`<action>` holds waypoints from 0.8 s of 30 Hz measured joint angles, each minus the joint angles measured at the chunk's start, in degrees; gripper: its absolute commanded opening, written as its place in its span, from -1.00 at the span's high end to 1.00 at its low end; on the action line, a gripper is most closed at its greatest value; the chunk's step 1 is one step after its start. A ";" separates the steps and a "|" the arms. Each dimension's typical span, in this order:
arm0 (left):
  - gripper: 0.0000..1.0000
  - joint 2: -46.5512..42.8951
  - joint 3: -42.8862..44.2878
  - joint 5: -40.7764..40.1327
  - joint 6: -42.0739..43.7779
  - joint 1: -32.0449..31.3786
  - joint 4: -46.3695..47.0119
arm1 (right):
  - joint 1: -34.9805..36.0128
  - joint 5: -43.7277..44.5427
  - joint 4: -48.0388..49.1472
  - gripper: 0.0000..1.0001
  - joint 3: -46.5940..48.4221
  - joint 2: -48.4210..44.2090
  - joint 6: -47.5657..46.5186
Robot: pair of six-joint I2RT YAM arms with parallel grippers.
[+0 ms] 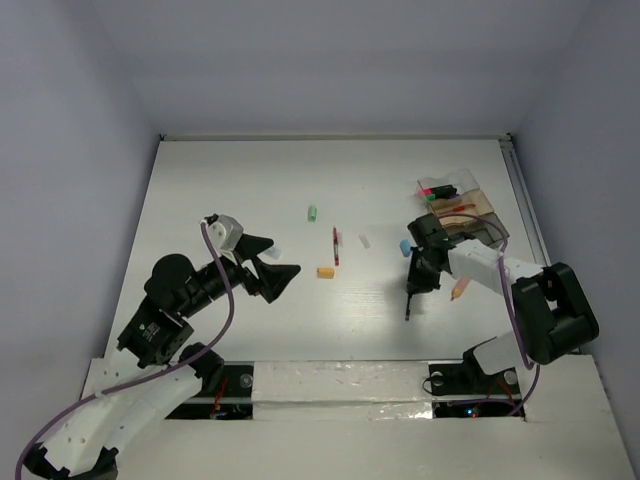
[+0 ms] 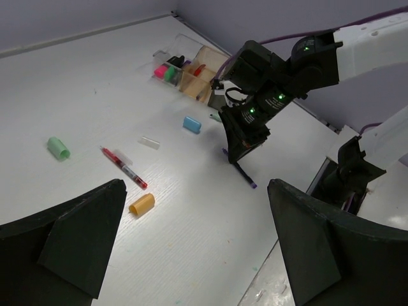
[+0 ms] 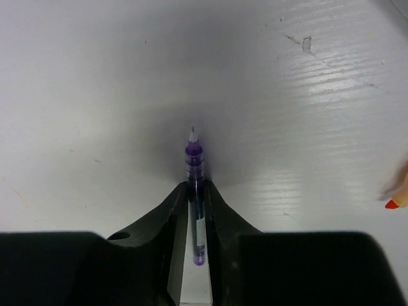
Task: Sort the stationery into containers
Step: Pick up the pen from the center of the board.
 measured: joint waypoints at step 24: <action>-0.05 13.94 0.00 6.10 -1.77 5.57 0.96 | 18.18 -1.18 34.36 1.00 9.88 -11.19 -0.96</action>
